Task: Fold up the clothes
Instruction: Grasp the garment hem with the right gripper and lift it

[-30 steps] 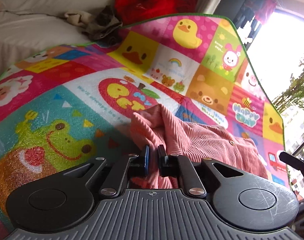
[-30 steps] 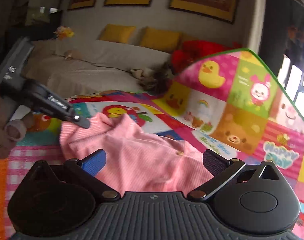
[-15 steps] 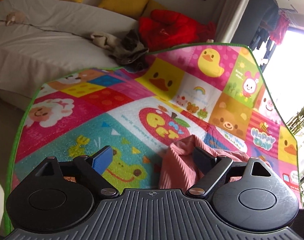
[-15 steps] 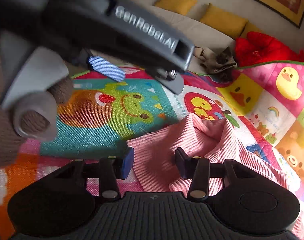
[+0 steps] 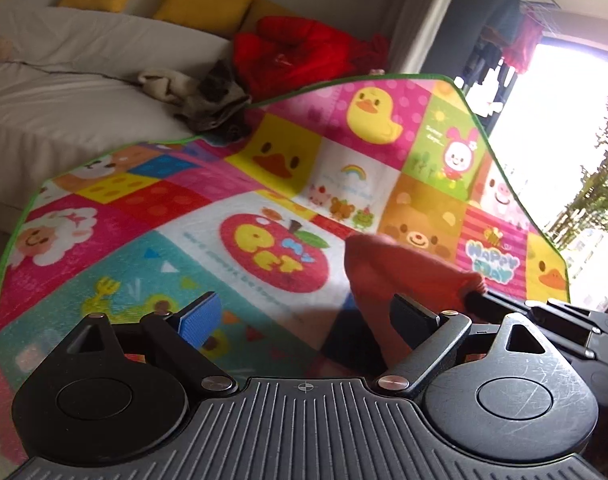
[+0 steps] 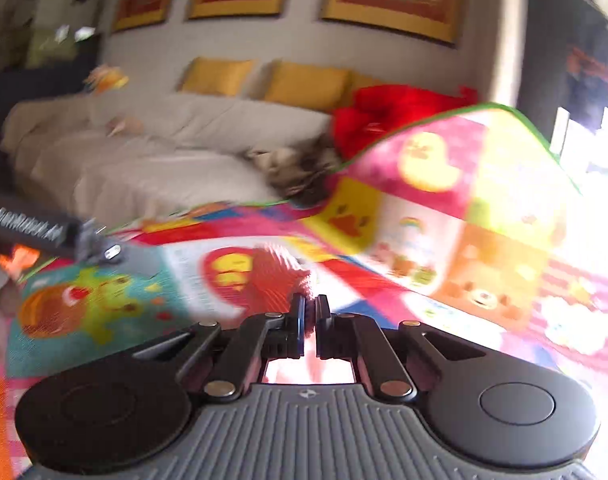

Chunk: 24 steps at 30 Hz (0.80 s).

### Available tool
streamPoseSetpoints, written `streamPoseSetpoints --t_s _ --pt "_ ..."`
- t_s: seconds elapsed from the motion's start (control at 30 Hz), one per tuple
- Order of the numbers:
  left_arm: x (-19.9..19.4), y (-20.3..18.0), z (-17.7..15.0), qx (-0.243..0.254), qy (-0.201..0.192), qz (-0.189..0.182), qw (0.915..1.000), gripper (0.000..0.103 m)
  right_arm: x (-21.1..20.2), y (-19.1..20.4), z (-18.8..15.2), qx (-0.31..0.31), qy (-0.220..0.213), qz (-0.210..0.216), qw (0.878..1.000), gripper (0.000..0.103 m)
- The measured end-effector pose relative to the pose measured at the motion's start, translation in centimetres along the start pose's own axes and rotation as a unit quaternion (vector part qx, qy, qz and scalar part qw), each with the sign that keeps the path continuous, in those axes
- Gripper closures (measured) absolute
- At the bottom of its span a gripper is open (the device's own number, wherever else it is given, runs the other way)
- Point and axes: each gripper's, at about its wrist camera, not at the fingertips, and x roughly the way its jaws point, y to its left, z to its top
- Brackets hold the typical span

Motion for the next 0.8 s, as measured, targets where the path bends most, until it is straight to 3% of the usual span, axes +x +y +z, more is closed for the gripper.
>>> streamPoseSetpoints --t_s 0.13,0.23,0.33,0.43,0.47,0.5,0.57,0.67,0.8 --pt "2.0 -3.7 -0.7 0.045 0.019 -0.072 0.9962 0.008 -1.2 -5.6 -2.0 0.069 0.013 -0.033 0.997 0.099" --pt "3.7 -7.8 -1.8 0.107 0.042 -0.133 0.9844 0.008 -1.2 -8.5 -4.2 0.121 0.038 -0.038 0.991 0.099" --pt "5.5 -11.7 -3.2 0.163 0.069 -0.179 0.9679 0.008 -2.0 -10.6 -6.2 0.169 0.048 -0.010 0.984 0.098" --pt "7.1 -14.3 -4.9 0.200 0.089 -0.182 0.9585 0.007 -3.2 -12.3 -6.6 0.218 0.029 0.037 0.975 0.095" --pt "7.4 -14.8 -5.4 0.213 0.087 -0.172 0.9579 0.007 -3.6 -12.9 -6.5 0.233 0.020 0.049 0.971 0.087" --pt "7.6 -15.0 -5.7 0.221 0.085 -0.170 0.9567 0.007 -3.9 -13.5 -6.4 0.245 0.011 0.058 0.968 0.065" --pt "7.8 -15.2 -6.0 0.225 0.083 -0.170 0.9558 0.007 -4.2 -14.0 -5.6 0.249 -0.010 0.063 0.966 0.034" --pt "7.5 -14.9 -5.9 0.223 0.083 -0.174 0.9555 0.007 -3.1 -13.8 -4.4 0.235 -0.003 0.084 0.968 0.032" --pt "7.3 -14.5 -6.1 0.223 0.081 -0.176 0.9553 0.007 0.9 -12.4 -3.6 0.198 0.051 0.079 0.976 0.029"
